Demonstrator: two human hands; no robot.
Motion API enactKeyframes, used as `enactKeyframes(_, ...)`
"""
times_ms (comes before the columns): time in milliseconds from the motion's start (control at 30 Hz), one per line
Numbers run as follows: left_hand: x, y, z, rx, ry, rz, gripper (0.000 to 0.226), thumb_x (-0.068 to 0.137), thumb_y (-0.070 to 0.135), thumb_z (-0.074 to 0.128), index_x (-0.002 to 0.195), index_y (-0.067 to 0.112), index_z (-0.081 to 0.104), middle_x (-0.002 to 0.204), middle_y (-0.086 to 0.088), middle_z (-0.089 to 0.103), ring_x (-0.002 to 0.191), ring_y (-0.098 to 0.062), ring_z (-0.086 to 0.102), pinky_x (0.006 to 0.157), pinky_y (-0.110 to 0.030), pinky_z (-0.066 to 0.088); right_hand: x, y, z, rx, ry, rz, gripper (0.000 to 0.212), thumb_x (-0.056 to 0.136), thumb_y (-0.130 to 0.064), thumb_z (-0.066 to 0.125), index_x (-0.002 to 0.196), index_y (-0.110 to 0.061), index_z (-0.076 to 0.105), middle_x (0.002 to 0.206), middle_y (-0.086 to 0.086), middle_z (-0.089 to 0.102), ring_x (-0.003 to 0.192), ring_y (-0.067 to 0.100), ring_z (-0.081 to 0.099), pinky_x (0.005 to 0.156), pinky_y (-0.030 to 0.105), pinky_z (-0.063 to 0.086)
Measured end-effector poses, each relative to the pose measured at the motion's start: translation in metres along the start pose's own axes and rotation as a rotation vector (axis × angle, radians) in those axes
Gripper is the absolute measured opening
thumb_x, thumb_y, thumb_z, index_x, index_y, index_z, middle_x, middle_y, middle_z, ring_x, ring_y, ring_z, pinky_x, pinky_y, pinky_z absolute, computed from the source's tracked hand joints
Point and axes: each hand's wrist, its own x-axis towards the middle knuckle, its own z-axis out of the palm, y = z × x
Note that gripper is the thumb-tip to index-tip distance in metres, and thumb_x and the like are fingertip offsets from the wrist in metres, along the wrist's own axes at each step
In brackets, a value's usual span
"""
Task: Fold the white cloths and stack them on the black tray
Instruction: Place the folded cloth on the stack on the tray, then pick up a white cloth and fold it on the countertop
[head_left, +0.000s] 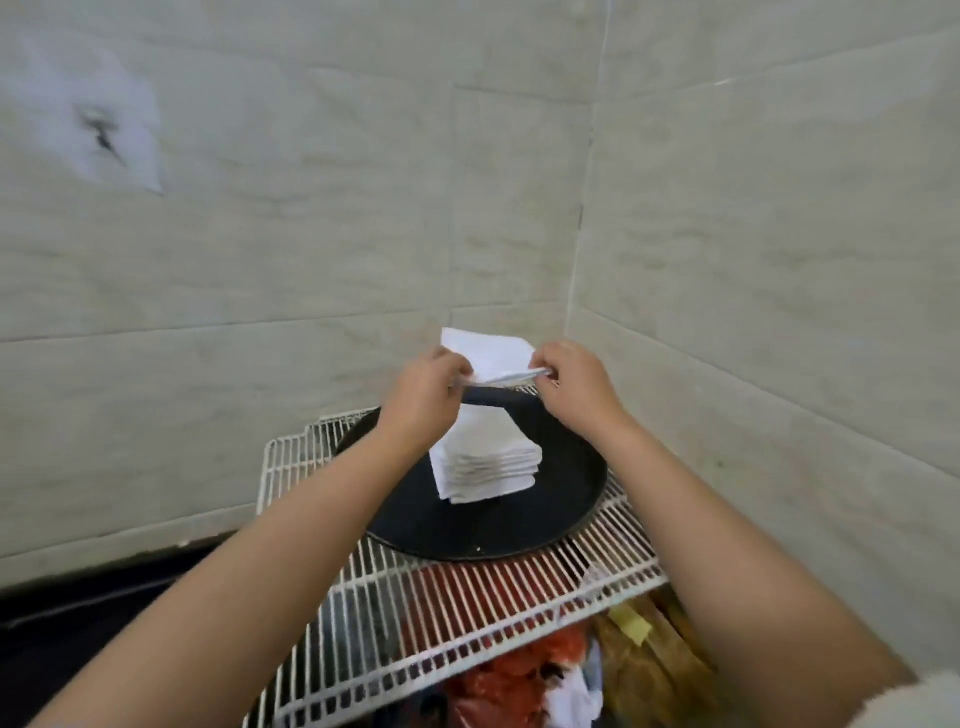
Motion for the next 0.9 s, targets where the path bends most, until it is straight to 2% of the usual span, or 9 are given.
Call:
enactKeyframes(133,-0.003,-0.016,0.045,0.197,-0.184,-0.084,0.030,0.093,0.007,0.044,0.119,0.008,0.060,0.128,-0.010,0.054,0.113,-0.027,0.054,0.092,-0.029,0.040,0.004,0.047,0.046,-0.031,-0.286,-0.032,0.025,0.085,0.005,0.043,0.102,0.005,0.062,0.113,0.020,0.059,0.108,0.031,0.054,0.090,0.030,0.038)
enactKeyframes(200,-0.008,-0.017,0.054,0.246,-0.202,-0.123,0.031,0.094,0.011,0.044,0.122,0.012,0.059,0.128,-0.007,0.054,0.114,-0.024,0.054,0.092,-0.030,0.041,0.004,0.058,0.057,0.000,-0.368,-0.040,0.026,0.085,0.004,0.043,0.102,0.004,0.062,0.114,0.019,0.059,0.109,0.031,0.055,0.094,0.032,0.041)
enactKeyframes(433,-0.025,-0.015,0.053,0.328,-0.212,-0.104,0.030,0.094,0.017,0.048,0.122,0.015,0.058,0.126,-0.002,0.054,0.104,-0.019,0.057,0.086,-0.025,0.043,0.003,0.071,0.055,0.040,-0.439,-0.127,0.023,0.083,0.000,0.050,0.102,0.000,0.063,0.110,0.014,0.061,0.103,0.026,0.056,0.087,0.028,0.042)
enactKeyframes(567,-0.035,-0.012,0.046,0.329,-0.258,-0.080,0.034,0.095,0.020,0.046,0.128,0.017,0.051,0.135,0.000,0.049,0.110,-0.017,0.055,0.090,-0.024,0.044,-0.006,0.070,0.050,-0.064,-0.494,-0.112,0.020,0.085,-0.006,0.050,0.101,-0.004,0.062,0.110,0.012,0.060,0.100,0.026,0.058,0.080,0.027,0.044)
enactKeyframes(633,-0.045,-0.010,0.038,0.353,-0.258,-0.110,0.039,0.095,0.021,0.046,0.134,0.018,0.045,0.142,0.001,0.041,0.120,-0.018,0.051,0.094,-0.028,0.044,-0.013,0.059,0.044,-0.196,-0.499,-0.111,0.026,0.088,-0.011,0.048,0.112,-0.006,0.057,0.120,0.011,0.055,0.104,0.027,0.056,0.086,0.035,0.048)
enactKeyframes(733,-0.067,-0.017,0.009,0.421,-0.232,-0.200,0.043,0.095,0.022,0.044,0.137,0.016,0.041,0.143,-0.004,0.041,0.125,-0.024,0.047,0.098,-0.033,0.043,-0.024,0.013,0.035,-0.386,-0.397,-0.196,0.033,0.091,-0.014,0.042,0.123,-0.008,0.048,0.130,0.012,0.049,0.115,0.030,0.050,0.091,0.038,0.044)
enactKeyframes(800,-0.095,-0.029,-0.023,0.475,-0.239,-0.278,0.042,0.095,0.022,0.044,0.136,0.013,0.042,0.138,-0.010,0.047,0.124,-0.028,0.047,0.099,-0.037,0.042,-0.038,-0.032,0.035,-0.376,-0.349,-0.266,0.035,0.092,-0.018,0.042,0.125,-0.009,0.047,0.132,0.012,0.048,0.119,0.031,0.047,0.094,0.039,0.042)
enactKeyframes(900,-0.158,-0.057,-0.086,0.527,-0.246,-0.424,0.042,0.096,0.023,0.043,0.136,0.011,0.042,0.137,-0.013,0.048,0.123,-0.031,0.048,0.097,-0.038,0.042,-0.073,-0.115,0.048,-0.313,-0.335,-0.425,0.034,0.091,-0.023,0.043,0.119,-0.008,0.054,0.125,0.013,0.056,0.114,0.032,0.052,0.092,0.039,0.041)
